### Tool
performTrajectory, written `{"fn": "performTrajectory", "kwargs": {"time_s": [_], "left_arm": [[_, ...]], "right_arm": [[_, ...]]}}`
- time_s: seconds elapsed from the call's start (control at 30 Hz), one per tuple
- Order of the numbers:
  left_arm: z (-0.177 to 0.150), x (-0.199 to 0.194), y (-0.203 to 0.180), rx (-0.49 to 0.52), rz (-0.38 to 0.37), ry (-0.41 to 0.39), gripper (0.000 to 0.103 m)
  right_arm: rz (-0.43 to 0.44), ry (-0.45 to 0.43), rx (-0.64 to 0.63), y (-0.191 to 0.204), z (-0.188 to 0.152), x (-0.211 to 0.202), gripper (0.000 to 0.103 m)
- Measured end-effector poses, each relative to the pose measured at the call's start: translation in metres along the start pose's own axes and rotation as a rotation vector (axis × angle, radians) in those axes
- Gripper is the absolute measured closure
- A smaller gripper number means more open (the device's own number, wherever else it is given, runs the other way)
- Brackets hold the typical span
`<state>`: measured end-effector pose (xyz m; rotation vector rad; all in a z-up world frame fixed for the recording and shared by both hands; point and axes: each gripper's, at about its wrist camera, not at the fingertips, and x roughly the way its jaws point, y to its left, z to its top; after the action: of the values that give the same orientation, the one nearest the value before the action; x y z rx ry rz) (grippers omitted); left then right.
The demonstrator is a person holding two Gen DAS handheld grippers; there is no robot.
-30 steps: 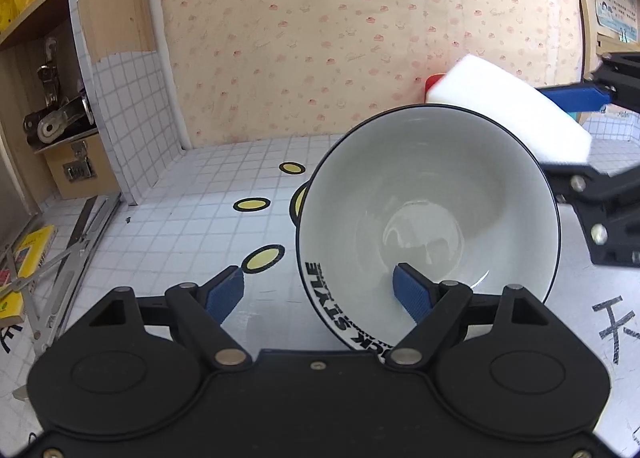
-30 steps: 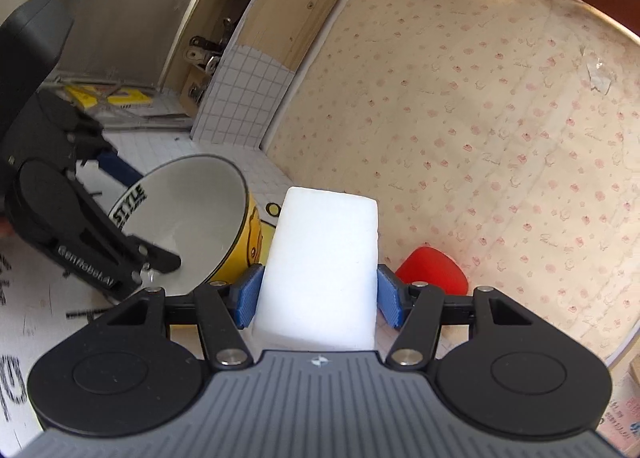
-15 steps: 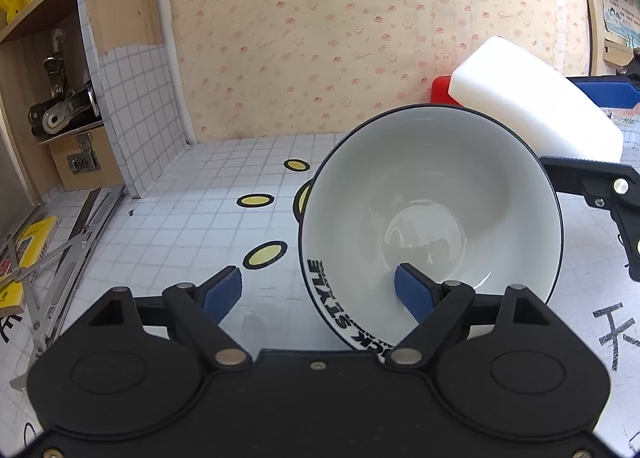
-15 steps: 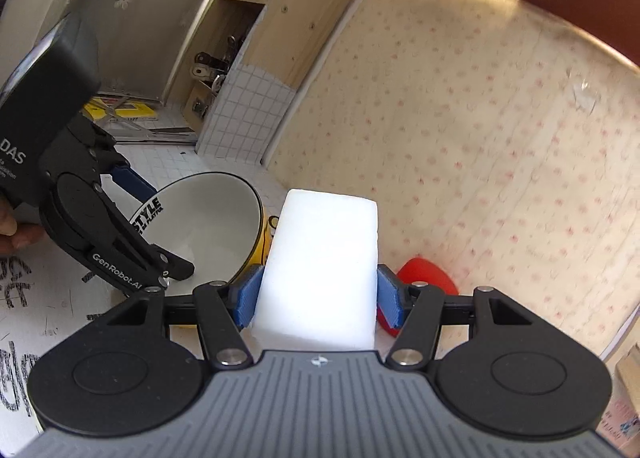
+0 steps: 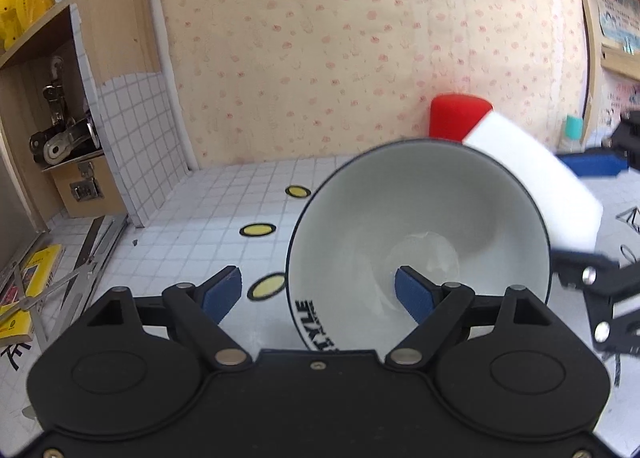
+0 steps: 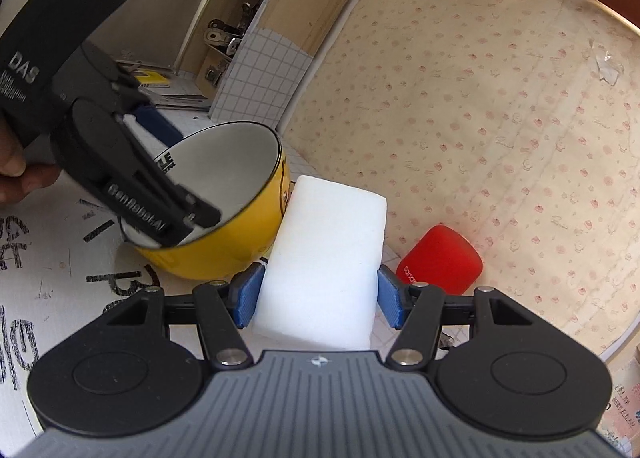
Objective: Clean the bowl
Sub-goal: 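Rub the sponge against the bowl's outer wall with the right gripper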
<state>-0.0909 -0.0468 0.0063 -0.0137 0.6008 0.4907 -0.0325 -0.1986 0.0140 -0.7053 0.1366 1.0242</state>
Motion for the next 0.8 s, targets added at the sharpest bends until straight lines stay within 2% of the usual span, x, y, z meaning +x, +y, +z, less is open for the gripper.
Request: {"fn": "performTrajectory", "kwargs": {"time_s": [0.13, 0.4, 0.47, 0.67, 0.8], "left_arm": [[-0.004, 0.003, 0.002, -0.01, 0.011, 0.024, 0.017], [-0.006, 0.0, 0.003, -0.017, 0.008, 0.028, 0.017], [-0.006, 0.0, 0.003, -0.018, 0.009, 0.028, 0.017], [-0.007, 0.001, 0.003, -0.016, 0.01, 0.028, 0.017], [-0.006, 0.003, 0.006, -0.038, 0.001, 0.036, 0.017]], "right_arm": [[-0.008, 0.005, -0.009, 0.001, 0.0, 0.002, 0.041], [-0.044, -0.074, -0.013, -0.006, 0.018, -0.012, 0.041], [-0.043, -0.073, -0.012, -0.005, 0.016, -0.014, 0.041], [-0.019, 0.009, 0.025, 0.001, -0.004, -0.001, 0.041], [-0.033, -0.025, 0.026, 0.0, 0.004, -0.006, 0.041]]}}
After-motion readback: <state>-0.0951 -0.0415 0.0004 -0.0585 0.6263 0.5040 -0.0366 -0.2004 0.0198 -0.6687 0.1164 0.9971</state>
